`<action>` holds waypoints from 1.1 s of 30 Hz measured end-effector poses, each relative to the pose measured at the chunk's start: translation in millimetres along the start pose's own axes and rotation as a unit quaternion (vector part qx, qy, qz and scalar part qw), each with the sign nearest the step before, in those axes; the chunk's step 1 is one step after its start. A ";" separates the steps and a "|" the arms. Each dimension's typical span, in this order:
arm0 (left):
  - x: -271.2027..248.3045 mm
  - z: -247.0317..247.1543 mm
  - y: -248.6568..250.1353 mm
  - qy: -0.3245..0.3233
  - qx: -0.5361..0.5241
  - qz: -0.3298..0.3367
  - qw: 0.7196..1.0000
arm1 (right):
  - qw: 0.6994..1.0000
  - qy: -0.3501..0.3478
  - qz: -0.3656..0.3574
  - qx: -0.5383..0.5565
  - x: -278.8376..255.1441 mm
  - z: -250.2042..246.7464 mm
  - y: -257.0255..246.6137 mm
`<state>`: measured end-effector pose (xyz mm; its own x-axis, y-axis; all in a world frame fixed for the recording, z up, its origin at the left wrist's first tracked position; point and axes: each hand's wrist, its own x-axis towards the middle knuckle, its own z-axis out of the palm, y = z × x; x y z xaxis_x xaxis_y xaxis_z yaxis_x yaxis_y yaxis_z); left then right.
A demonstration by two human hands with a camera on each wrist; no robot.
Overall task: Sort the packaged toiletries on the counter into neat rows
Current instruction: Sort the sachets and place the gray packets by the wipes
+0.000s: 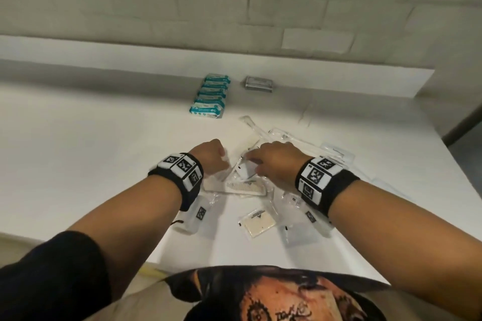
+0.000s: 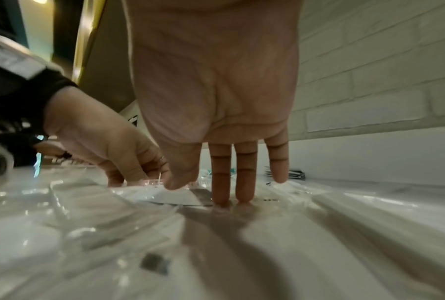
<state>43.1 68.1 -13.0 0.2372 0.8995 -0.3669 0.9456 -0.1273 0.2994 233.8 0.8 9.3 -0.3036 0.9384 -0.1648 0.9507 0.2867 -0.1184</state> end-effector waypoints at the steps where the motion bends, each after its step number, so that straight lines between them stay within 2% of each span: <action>1: 1.1 0.1 -1.0 0.004 -0.002 0.001 1.000 | 1.000 -0.008 0.004 -0.006 1.4 -0.6 -2.9; 5: 7.5 -0.7 -4.4 0.002 0.010 0.015 1.000 | 0.997 0.002 0.046 -0.059 13.4 4.4 -6.6; 9: 3.9 -4.3 1.9 -0.001 0.033 0.020 0.999 | 0.995 -0.056 0.083 -0.031 17.1 3.7 4.2; 11: -3.4 -3.2 11.3 0.053 0.054 0.059 0.995 | 0.994 -0.028 0.101 0.017 10.6 1.1 15.8; 13: -19.1 0.9 31.3 0.093 0.053 0.135 0.985 | 0.989 -0.011 0.130 0.062 -0.9 -8.6 31.8; 14: -29.1 4.7 45.1 0.075 0.053 0.178 0.980 | 0.985 -0.007 0.151 0.081 -9.2 -14.8 42.4; 16: -51.5 12.0 73.2 -0.010 0.073 0.250 0.965 | 0.970 0.007 0.200 0.134 -27.6 -28.6 63.4; 18: -73.1 21.0 99.8 -0.106 0.117 0.280 0.947 | 0.947 0.036 0.250 0.198 -51.5 -36.9 85.4; 20: -90.1 32.3 118.3 -0.161 0.173 0.296 0.926 | 0.920 0.065 0.288 0.257 -76.8 -41.0 104.9; 22: -100.2 46.4 127.0 -0.155 0.194 0.303 0.920 | 0.892 0.094 0.319 0.306 -101.7 -42.4 121.4; 25: -98.6 60.5 130.9 -0.117 0.168 0.301 0.931 | 0.853 0.137 0.380 0.331 -132.2 -37.8 144.4; 27: -91.9 61.8 139.2 -0.133 0.174 0.283 0.934 | 0.825 0.156 0.417 0.348 -148.2 -30.5 153.5; 29: -86.5 59.5 147.2 -0.152 0.190 0.264 0.933 | 0.801 0.138 0.432 0.390 -158.7 -21.5 162.4; 31: -82.7 57.5 150.1 -0.162 0.211 0.262 0.928 | 0.799 0.106 0.425 0.413 -160.4 -15.5 162.3; 33: -80.0 57.6 152.1 -0.158 0.225 0.274 0.922 | 0.829 0.052 0.427 0.358 -162.4 -8.4 161.7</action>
<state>180.8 -47.4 11.2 0.6931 0.4906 -0.5281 0.6439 -0.7508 0.1475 437.4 -103.6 25.1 0.5028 0.7629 -0.4064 0.5235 -0.6428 -0.5592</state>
